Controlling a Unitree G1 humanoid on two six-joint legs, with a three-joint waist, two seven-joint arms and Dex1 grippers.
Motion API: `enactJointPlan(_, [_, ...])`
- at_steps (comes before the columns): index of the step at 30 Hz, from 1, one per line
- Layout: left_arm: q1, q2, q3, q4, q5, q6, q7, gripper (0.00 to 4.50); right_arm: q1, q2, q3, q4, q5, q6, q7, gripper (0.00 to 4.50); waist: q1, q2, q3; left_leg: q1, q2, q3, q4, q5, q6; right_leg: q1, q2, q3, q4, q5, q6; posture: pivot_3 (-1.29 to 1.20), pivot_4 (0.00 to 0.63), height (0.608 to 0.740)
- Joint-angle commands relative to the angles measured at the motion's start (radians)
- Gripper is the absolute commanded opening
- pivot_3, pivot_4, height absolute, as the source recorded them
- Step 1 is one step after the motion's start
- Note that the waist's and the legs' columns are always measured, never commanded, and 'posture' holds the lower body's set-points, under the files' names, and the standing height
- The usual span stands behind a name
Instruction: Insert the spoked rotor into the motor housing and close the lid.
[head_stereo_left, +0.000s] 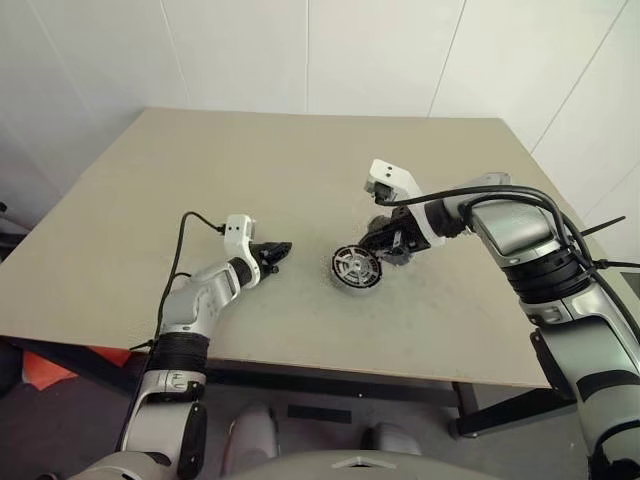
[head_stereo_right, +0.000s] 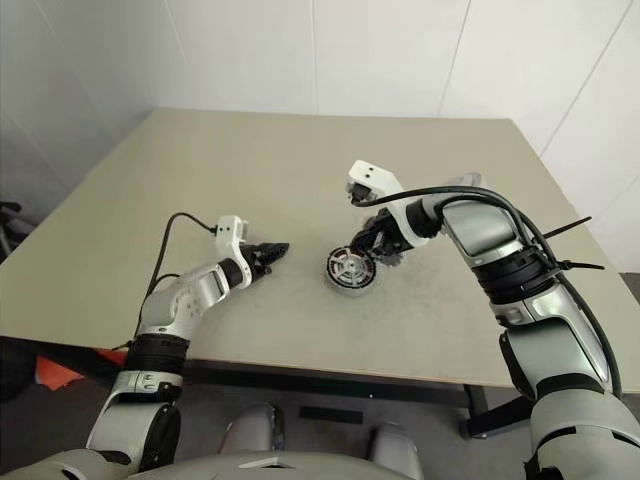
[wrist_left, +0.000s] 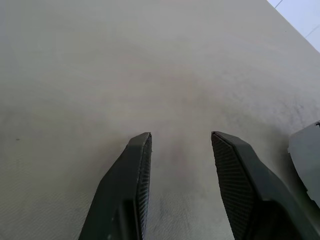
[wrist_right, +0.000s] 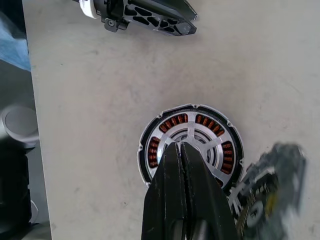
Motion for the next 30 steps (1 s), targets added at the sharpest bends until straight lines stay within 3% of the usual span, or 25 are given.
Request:
enactJointPlan(1, [0.007,0.002,0.013,-0.05,-0.019,0.003,0.011,2.02,-0.023,-0.035,0.006,-0.069,0.022,-0.057,0.019,0.02,0.001,0.0,0.0,0.0,0.0,0.0,-0.001,0.0,0.0,0.0,0.0,0.0,0.0,0.0,0.0,0.0,0.0,0.74])
enactJointPlan(8, [0.0,0.013,0.013,-0.043,-0.025,0.006,0.016,2.02,0.079,-0.164,0.055,-0.23,-0.047,-0.44,0.073,0.02,0.014,0.0,0.0,0.0,0.001,0.0,-0.003,0.001,-0.002,-0.001,0.001,0.0,-0.001,0.0,0.001,0.0,0.0,0.74])
enactJointPlan(13, [-0.02,0.013,0.006,-0.023,-0.027,0.005,0.008,2.02,0.205,-0.264,0.089,-0.27,-0.177,-0.824,0.07,0.02,0.018,0.0,0.0,0.001,0.001,0.0,-0.002,0.001,-0.001,0.0,0.0,0.0,-0.001,0.0,0.001,0.0,0.0,0.74])
enactJointPlan(17, [-0.038,0.018,-0.003,0.003,-0.02,0.0,-0.002,2.02,0.222,-0.225,0.095,-0.254,-0.212,-0.84,0.036,0.84,0.013,0.0,0.0,0.001,0.001,0.0,-0.002,0.001,-0.001,0.0,0.0,0.001,0.0,0.0,0.001,0.0,0.0,0.74])
enactJointPlan(21, [-0.053,0.02,-0.01,0.018,-0.017,0.0,-0.008,2.02,0.214,-0.17,0.093,-0.231,-0.26,-0.837,-0.017,2.22,0.012,0.0,0.0,0.001,0.001,0.0,-0.002,0.001,-0.001,-0.001,0.001,0.0,0.0,0.0,0.001,0.0,0.0,0.74])
enactJointPlan(30, [-0.041,0.023,-0.016,0.012,-0.016,0.003,-0.013,2.02,0.252,-0.206,0.068,-0.275,-0.225,-0.822,0.053,2.22,0.015,0.0,0.0,0.0,0.0,0.0,-0.002,0.0,0.0,0.0,0.0,0.0,-0.001,0.0,0.001,0.0,0.0,0.74])
